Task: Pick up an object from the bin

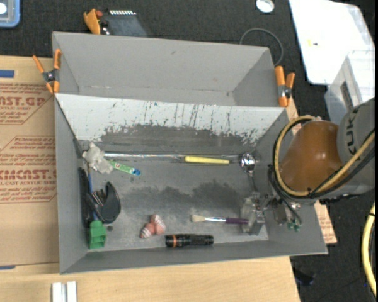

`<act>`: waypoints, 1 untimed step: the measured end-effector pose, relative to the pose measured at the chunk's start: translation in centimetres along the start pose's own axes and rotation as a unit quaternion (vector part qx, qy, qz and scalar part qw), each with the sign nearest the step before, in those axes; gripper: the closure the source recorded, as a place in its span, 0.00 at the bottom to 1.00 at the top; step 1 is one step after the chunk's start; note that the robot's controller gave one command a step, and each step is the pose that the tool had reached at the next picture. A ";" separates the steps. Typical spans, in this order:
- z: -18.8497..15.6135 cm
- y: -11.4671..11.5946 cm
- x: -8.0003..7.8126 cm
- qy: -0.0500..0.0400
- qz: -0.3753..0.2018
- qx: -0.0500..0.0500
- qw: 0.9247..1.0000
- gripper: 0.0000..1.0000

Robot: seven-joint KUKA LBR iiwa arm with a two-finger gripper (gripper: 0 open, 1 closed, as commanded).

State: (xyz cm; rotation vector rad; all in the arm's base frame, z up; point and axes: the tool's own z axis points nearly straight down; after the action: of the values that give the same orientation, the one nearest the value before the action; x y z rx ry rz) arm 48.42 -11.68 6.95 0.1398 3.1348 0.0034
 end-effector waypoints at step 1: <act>0.0 0.0 0.0 0.000 0.000 0.000 1.000 1.00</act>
Offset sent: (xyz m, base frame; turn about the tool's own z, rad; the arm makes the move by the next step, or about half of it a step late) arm 0.0000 -0.0001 0.0309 0.0000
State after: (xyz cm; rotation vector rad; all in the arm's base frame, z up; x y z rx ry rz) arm 48.41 -11.68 6.99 0.1399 3.1354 0.0036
